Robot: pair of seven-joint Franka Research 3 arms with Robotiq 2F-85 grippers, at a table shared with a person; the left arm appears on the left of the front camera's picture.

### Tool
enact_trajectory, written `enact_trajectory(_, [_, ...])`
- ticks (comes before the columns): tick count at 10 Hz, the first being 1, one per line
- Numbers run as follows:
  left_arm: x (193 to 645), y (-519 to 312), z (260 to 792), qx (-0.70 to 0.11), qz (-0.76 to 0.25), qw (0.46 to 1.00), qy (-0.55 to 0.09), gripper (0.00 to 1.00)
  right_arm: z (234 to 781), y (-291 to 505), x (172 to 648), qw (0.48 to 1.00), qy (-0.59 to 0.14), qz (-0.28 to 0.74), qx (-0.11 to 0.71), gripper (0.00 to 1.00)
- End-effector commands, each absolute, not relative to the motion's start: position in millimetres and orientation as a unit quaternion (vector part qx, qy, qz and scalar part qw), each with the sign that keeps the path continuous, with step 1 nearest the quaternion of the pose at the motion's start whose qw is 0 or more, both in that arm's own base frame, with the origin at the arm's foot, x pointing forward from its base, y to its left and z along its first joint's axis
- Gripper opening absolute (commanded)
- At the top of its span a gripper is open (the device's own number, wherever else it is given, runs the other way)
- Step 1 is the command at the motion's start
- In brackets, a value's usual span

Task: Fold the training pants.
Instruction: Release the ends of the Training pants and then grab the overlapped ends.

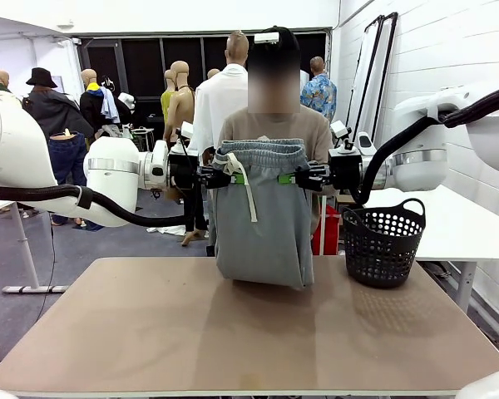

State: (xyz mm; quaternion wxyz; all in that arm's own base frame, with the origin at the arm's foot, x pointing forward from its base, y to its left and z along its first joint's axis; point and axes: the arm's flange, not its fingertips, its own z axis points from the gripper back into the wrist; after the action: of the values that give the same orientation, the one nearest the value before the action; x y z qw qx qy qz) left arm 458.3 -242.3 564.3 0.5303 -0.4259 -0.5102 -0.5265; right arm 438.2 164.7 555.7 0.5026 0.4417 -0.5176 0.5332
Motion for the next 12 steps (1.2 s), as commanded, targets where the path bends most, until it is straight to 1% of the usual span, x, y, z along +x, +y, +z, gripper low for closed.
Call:
enact_trajectory(1, [453.7, -242.8, 564.8, -0.424, -0.524, 0.521, -0.524, 0.00, 558.2, 166.0, 436.3, 0.497, -0.518, 0.536, 0.445, 0.00])
enact_trajectory(12, [453.7, -242.8, 564.8, -0.424, -0.524, 0.521, -0.524, 0.00, 558.2, 166.0, 436.3, 0.497, -0.518, 0.536, 0.445, 0.00])
